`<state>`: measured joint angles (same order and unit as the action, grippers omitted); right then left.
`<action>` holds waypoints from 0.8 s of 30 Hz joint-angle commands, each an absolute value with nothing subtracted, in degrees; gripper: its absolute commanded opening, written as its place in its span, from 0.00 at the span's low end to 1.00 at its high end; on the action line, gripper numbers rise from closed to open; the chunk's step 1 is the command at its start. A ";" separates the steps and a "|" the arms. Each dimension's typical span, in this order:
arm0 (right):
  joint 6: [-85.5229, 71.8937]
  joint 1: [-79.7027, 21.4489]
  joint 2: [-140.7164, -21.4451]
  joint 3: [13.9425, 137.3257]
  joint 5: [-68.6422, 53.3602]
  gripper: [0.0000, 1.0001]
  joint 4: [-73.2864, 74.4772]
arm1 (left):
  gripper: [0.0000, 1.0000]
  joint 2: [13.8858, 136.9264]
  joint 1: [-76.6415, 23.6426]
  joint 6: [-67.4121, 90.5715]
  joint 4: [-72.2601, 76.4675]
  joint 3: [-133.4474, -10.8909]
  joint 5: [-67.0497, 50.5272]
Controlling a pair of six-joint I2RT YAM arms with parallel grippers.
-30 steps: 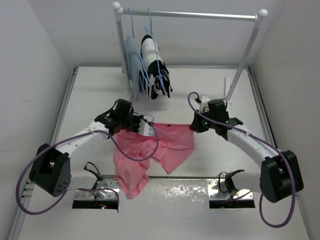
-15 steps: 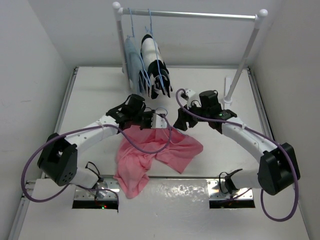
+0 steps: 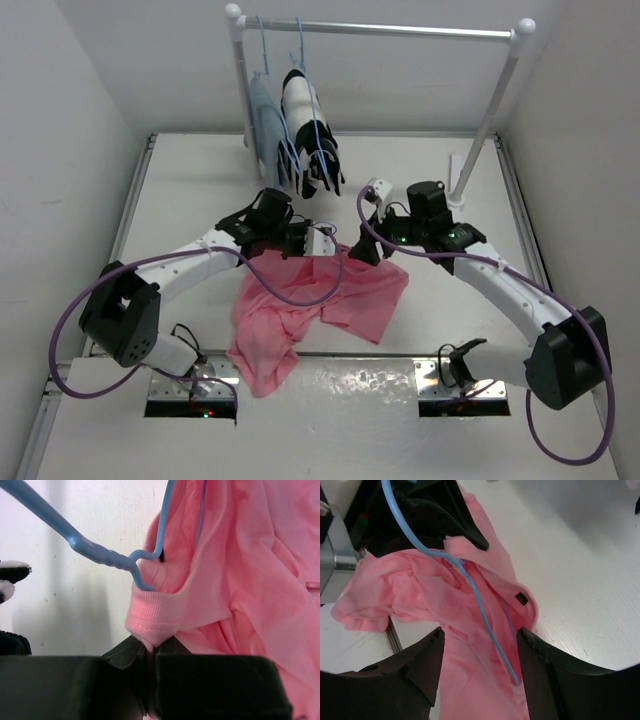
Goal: Place the t-shirt on the hanger
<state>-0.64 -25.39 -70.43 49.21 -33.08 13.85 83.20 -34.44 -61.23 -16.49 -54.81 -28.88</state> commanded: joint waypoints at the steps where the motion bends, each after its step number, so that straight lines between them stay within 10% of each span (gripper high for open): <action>1: 0.01 -25.84 -70.84 47.73 -36.82 0.58 9.51 | 0.00 82.27 -34.54 -61.87 -13.80 -55.37 -30.32; 11: -0.35 -26.71 -82.87 52.91 -36.73 0.51 5.89 | 0.00 80.24 -34.54 -62.58 -14.77 -55.11 -33.66; 17: -3.08 -27.16 -84.91 52.91 -36.57 0.00 4.91 | 0.00 79.81 -34.37 -62.23 -15.90 -55.90 -32.35; 24: -0.35 -23.82 -76.03 49.23 -31.38 0.00 14.30 | 0.00 79.45 -26.73 -63.18 -21.96 -57.56 -35.15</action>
<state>-1.23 -27.46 -80.18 50.09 -37.36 10.15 82.15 -31.18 -61.89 -16.38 -55.75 -33.12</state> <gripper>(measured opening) 0.011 0.026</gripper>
